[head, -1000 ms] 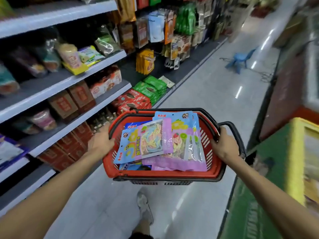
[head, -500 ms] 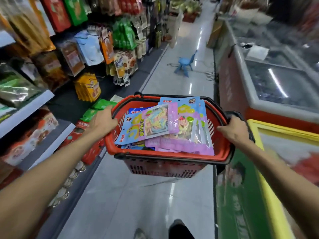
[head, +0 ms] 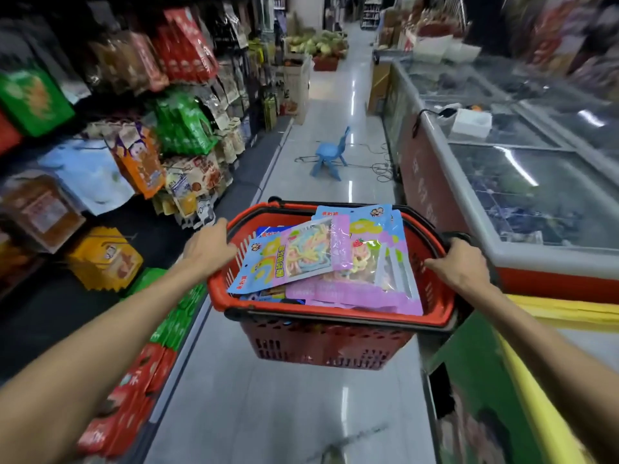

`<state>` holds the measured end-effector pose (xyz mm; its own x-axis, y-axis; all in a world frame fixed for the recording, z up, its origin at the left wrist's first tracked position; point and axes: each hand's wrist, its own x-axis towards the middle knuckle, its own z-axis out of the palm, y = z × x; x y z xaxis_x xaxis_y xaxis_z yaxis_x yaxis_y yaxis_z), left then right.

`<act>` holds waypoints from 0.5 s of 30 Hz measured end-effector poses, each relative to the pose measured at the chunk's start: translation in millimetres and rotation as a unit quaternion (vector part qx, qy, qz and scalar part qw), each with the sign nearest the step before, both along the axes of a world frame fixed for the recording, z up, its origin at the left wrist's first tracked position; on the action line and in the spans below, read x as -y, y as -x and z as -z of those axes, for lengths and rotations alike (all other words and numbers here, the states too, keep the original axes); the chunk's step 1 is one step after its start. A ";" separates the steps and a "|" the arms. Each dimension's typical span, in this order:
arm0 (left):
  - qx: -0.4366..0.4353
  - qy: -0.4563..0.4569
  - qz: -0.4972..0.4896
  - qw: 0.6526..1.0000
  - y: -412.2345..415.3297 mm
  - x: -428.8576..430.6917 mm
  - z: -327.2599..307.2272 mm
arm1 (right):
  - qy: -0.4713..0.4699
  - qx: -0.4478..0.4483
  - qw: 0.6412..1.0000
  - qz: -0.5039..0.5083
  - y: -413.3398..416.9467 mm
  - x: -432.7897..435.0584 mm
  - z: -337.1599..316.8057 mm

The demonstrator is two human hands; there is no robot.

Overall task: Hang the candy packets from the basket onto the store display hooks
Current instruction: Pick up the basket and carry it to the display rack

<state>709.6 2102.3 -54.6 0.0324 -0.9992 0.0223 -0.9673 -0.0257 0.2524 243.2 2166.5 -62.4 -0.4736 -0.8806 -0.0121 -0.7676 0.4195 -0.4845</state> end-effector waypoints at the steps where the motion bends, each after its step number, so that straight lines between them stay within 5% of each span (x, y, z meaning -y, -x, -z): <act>1: -0.002 0.001 0.001 1.000 6.8 23.0 -2.4 | -0.001 0.006 1.000 0.001 6.7 22.3 -1.2; 15: -0.079 0.035 -0.045 0.995 18.4 343.6 3.3 | 0.004 0.004 1.000 -0.014 30.8 364.0 -6.2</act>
